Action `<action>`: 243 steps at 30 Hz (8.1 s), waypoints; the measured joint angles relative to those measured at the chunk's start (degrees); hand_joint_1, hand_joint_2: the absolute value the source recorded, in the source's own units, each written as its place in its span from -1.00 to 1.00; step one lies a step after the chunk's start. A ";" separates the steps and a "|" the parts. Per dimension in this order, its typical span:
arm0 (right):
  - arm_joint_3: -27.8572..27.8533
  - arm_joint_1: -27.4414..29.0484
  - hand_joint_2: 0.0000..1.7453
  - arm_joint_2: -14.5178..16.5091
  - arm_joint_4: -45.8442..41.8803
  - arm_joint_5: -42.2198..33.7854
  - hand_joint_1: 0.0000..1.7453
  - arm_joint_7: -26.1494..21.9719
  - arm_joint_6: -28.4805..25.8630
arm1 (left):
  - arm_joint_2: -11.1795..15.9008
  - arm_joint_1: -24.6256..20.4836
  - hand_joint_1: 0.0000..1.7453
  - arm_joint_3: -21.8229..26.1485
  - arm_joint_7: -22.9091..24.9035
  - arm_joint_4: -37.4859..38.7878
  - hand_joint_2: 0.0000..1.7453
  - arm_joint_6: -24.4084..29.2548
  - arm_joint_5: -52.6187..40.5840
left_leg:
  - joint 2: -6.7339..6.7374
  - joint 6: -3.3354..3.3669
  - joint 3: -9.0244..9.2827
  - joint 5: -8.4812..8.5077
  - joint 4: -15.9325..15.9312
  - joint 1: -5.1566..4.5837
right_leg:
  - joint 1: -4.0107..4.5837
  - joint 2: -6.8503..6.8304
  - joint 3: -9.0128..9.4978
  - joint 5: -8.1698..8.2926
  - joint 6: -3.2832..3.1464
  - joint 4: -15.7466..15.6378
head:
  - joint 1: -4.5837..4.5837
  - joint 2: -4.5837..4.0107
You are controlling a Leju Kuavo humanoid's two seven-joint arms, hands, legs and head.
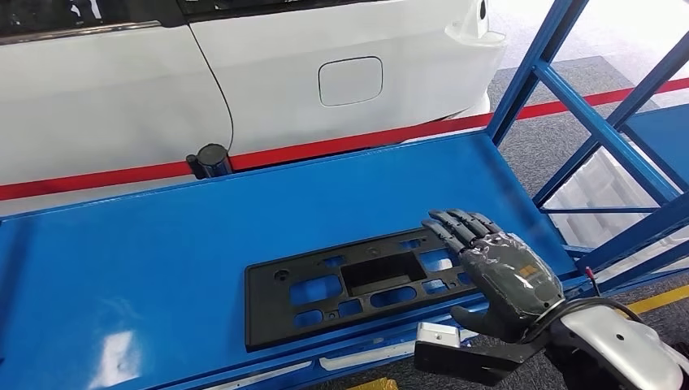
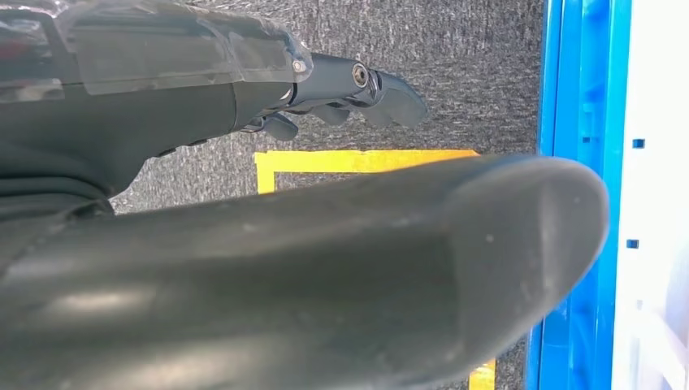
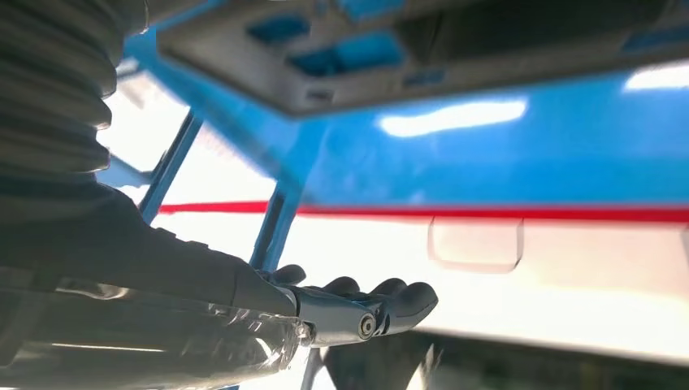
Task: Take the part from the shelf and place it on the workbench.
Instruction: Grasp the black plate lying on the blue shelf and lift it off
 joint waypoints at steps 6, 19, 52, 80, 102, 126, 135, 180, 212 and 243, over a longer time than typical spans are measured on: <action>2.68 -2.36 1.00 1.55 0.86 6.39 -1.00 0.00 -2.79 | -0.10 -0.01 -1.00 0.00 0.53 0.00 -1.00 0.00 -0.10 | 0.05 0.00 0.01 0.00 0.00 0.00 | 0.00 0.01 0.00 0.00 0.00 0.00 | -0.03 0.00; 3.77 -0.51 1.00 3.44 2.94 3.09 -1.00 0.01 1.49 | -0.09 0.00 -1.00 0.00 0.70 0.00 -1.00 0.00 0.05 | -0.01 0.00 0.00 0.00 0.00 0.00 | 0.00 0.01 0.00 0.00 0.00 0.01 | -0.01 0.00; 1.14 11.09 1.00 5.58 9.93 -2.74 -1.00 0.02 -9.66 | 0.06 0.01 -1.00 0.00 -0.27 0.00 -1.00 -0.07 1.25 | -0.39 0.00 -0.01 0.00 0.00 -0.01 | 0.00 -0.05 0.01 0.00 0.00 -0.01 | 0.01 0.00; -3.49 13.78 1.00 5.77 13.90 3.59 -1.00 0.02 -10.38 | 0.34 0.01 -1.00 0.00 -0.93 0.00 -1.00 -0.34 1.67 | -0.40 0.00 0.00 0.00 0.00 -0.01 | 0.01 -0.04 0.01 0.00 0.00 -0.02 | -0.01 0.00; -6.96 15.50 1.00 6.37 15.42 9.59 -1.00 0.02 -10.29 | 0.46 0.01 -1.00 0.00 -1.42 0.00 -1.00 -0.69 1.15 | -0.43 0.00 0.00 0.00 0.00 -0.01 | 0.01 -0.04 0.01 0.00 0.00 -0.02 | -0.02 0.00; 0.79 10.46 1.00 7.49 20.99 8.44 -1.00 0.02 -23.71 | 0.48 -0.06 -1.00 0.00 -1.20 0.00 -1.00 -1.01 -0.30 | -0.13 0.00 0.01 0.00 0.00 -0.01 | 0.00 -0.02 0.01 0.00 0.00 -0.01 | -0.03 0.00; 3.95 9.47 1.00 7.49 23.19 8.15 -1.00 0.02 -26.10 | 0.48 -0.06 -1.00 0.00 -1.25 0.00 -1.00 -1.01 -0.34 | -0.14 0.00 0.00 0.00 0.00 0.00 | 0.01 -0.02 0.01 0.00 0.00 -0.01 | -0.03 0.00; 9.90 7.77 1.00 8.12 29.30 12.21 -1.00 0.02 -32.86 | 0.39 -0.06 -1.00 -0.04 -2.08 0.00 -1.00 -1.18 -1.20 | -0.16 0.00 0.02 0.00 0.00 -0.01 | 0.01 -0.01 0.01 0.00 0.00 -0.01 | -0.05 0.00; 10.20 7.64 1.00 8.26 29.68 13.03 -1.00 0.02 -33.11 | 0.39 -0.06 -1.00 -0.09 -2.00 0.00 -1.00 -1.28 -1.45 | -0.27 0.00 0.05 0.00 0.00 -0.01 | 0.01 -0.01 0.04 0.01 0.00 -0.02 | -0.05 0.00; 7.78 7.45 1.00 8.12 32.03 25.07 1.00 -0.36 -38.54 | -0.35 -0.08 -1.00 -1.62 -1.67 -0.02 -1.00 -2.48 -3.54 | -0.30 0.00 0.04 0.00 0.00 -0.01 | 0.01 -0.03 0.05 0.00 0.00 -0.02 | -0.05 0.00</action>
